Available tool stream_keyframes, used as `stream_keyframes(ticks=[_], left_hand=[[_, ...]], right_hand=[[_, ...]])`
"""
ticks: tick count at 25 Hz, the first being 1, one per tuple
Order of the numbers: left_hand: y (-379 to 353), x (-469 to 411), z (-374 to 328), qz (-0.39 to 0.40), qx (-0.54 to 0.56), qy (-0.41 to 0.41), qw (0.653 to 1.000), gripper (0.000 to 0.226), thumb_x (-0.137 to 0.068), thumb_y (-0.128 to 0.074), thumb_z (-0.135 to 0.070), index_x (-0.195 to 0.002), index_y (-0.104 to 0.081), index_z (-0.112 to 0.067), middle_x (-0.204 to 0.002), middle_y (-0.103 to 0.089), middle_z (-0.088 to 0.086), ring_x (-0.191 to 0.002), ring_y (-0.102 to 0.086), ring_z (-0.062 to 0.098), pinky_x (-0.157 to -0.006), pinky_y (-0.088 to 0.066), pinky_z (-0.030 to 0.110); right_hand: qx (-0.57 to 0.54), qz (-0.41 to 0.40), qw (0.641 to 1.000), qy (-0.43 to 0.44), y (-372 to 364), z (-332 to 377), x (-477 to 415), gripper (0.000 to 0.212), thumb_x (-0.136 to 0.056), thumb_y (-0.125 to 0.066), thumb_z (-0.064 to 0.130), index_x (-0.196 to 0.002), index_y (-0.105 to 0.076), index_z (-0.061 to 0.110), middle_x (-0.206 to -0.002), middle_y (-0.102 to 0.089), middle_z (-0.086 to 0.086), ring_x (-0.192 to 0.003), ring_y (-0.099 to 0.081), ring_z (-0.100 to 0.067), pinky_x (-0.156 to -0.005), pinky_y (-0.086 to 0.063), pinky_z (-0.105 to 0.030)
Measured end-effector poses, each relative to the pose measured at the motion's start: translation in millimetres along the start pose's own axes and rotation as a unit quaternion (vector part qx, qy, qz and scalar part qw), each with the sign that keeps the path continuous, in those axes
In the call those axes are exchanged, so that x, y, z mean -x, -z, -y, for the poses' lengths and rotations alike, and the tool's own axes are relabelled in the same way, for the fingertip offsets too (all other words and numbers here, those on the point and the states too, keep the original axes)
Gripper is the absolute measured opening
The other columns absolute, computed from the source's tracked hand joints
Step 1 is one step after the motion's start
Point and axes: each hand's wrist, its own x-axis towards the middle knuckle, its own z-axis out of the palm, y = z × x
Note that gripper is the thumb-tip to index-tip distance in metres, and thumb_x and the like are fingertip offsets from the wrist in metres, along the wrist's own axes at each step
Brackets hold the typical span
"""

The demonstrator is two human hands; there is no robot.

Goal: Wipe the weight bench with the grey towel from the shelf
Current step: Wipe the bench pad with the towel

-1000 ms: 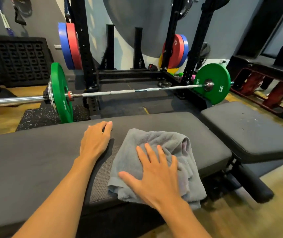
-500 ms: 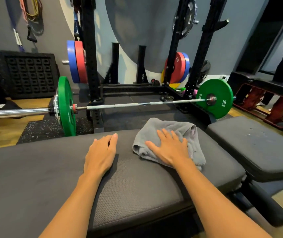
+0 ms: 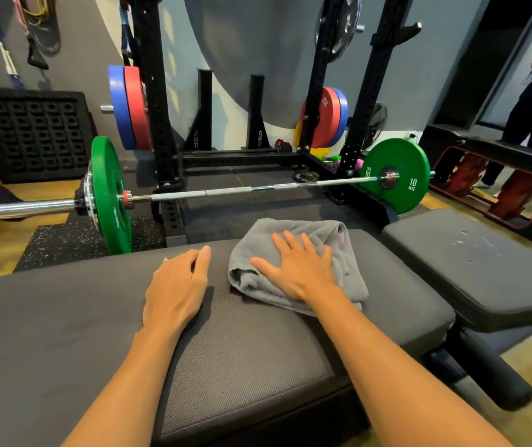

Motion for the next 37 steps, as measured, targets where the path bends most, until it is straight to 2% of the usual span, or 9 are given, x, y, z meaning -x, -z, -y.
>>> stream_keyframes(ticks=[2, 4, 9, 14, 18, 21, 27, 31, 37], left_hand=[[-5.1, -5.1, 5.0, 0.001, -0.022, -0.013, 1.0, 0.054, -0.098, -0.025, -0.052, -0.091, -0.063, -0.015, -0.086, -0.062, -0.002, -0.086, -0.055, 0.027, -0.088, -0.043, 0.045], [-8.8, -8.0, 7.1, 0.008, -0.036, -0.008, 0.999, 0.048, -0.096, -0.024, -0.057, -0.088, -0.059, -0.025, -0.095, -0.065, 0.003, -0.085, -0.055, 0.026, -0.079, -0.043, 0.042], [-26.7, -2.7, -18.5, -0.004, 0.004, 0.015, 1.0, 0.047, -0.094, -0.03, -0.056, -0.099, -0.064, -0.024, -0.104, -0.067, 0.002, -0.097, -0.058, 0.026, -0.082, -0.043, 0.041], [-98.2, -9.0, -83.1, 0.057, 0.141, -0.014, 0.988, 0.044, -0.098, -0.032, -0.047, -0.092, -0.065, -0.019, -0.095, -0.063, -0.006, -0.09, -0.055, 0.016, -0.077, -0.036, 0.032], [-115.1, -14.9, -71.3, 0.019, 0.112, -0.004, 0.994, 0.049, -0.098, -0.031, -0.047, -0.079, -0.06, -0.012, -0.081, -0.062, -0.006, -0.078, -0.053, 0.018, -0.07, -0.036, 0.035], [-112.8, -12.1, -79.7, 0.015, 0.102, -0.009, 0.995, 0.041, -0.097, -0.033, -0.048, -0.069, -0.053, -0.025, -0.074, -0.062, -0.007, -0.074, -0.055, 0.017, -0.067, -0.035, 0.035], [-108.5, -7.4, -83.6, 0.023, 0.075, 0.0, 0.997, 0.041, -0.098, -0.031, -0.047, -0.066, -0.046, -0.026, -0.076, -0.061, -0.002, -0.074, -0.054, 0.018, -0.068, -0.035, 0.035], [-103.9, 0.6, -91.9, 0.037, 0.076, -0.006, 0.996, 0.044, -0.098, -0.03, -0.046, -0.065, -0.047, -0.023, -0.073, -0.059, -0.002, -0.072, -0.054, 0.014, -0.063, -0.036, 0.035], [-110.5, -6.1, -87.7, 0.022, 0.061, 0.009, 0.998, 0.029, -0.098, -0.034, -0.044, -0.081, -0.054, -0.031, -0.083, -0.054, -0.021, -0.083, -0.052, 0.01, -0.071, -0.035, 0.03]], right_hand=[[0.002, 0.0, 1.0, 0.008, -0.6, -4.8, -4.3, 0.088, -0.083, -0.021, 0.082, -0.155, -0.017, 0.03, -0.166, -0.011, 0.003, -0.152, -0.004, -0.026, -0.116, -0.007, -0.061], [-0.004, -0.017, 1.0, 0.01, 1.4, -23.1, 24.3, 0.085, -0.084, -0.024, 0.08, -0.154, -0.02, 0.031, -0.165, -0.013, 0.005, -0.151, -0.005, -0.023, -0.115, -0.009, -0.058], [0.004, -0.021, 0.999, -0.03, 8.7, -62.4, 116.6, 0.086, -0.079, -0.023, 0.085, -0.153, -0.014, 0.042, -0.164, -0.007, 0.017, -0.151, 0.001, -0.012, -0.117, -0.004, -0.052], [0.017, -0.02, 0.998, -0.049, 19.8, -103.7, 48.0, 0.087, -0.079, -0.02, 0.087, -0.152, -0.017, 0.041, -0.164, -0.01, 0.016, -0.151, -0.003, -0.015, -0.114, -0.007, -0.058], [0.025, -0.017, 0.998, -0.053, 22.1, -132.0, -26.4, 0.089, -0.08, -0.017, 0.086, -0.153, -0.017, 0.036, -0.165, -0.011, 0.009, -0.152, -0.005, -0.021, -0.115, -0.006, -0.062], [0.016, -0.022, 0.998, -0.055, 22.9, -137.9, -38.3, 0.089, -0.08, -0.018, 0.086, -0.153, -0.019, 0.035, -0.165, -0.013, 0.008, -0.152, -0.006, -0.022, -0.115, -0.008, -0.062], [-0.004, -0.042, 0.997, -0.072, 26.4, -142.9, 39.4, 0.088, -0.079, -0.02, 0.086, -0.152, -0.02, 0.037, -0.164, -0.013, 0.011, -0.151, -0.004, -0.019, -0.115, -0.008, -0.061], [0.017, -0.041, 0.99, -0.131, 22.5, -145.4, 104.6, 0.099, -0.066, -0.005, 0.091, -0.152, -0.013, 0.043, -0.163, -0.006, 0.02, -0.151, 0.003, -0.011, -0.117, -0.004, -0.053], [0.008, 0.002, 0.998, -0.07, 32.2, -142.1, -14.4, 0.09, -0.08, -0.017, 0.086, -0.154, -0.014, 0.036, -0.166, -0.007, 0.009, -0.152, -0.002, -0.024, -0.113, -0.01, -0.064]])
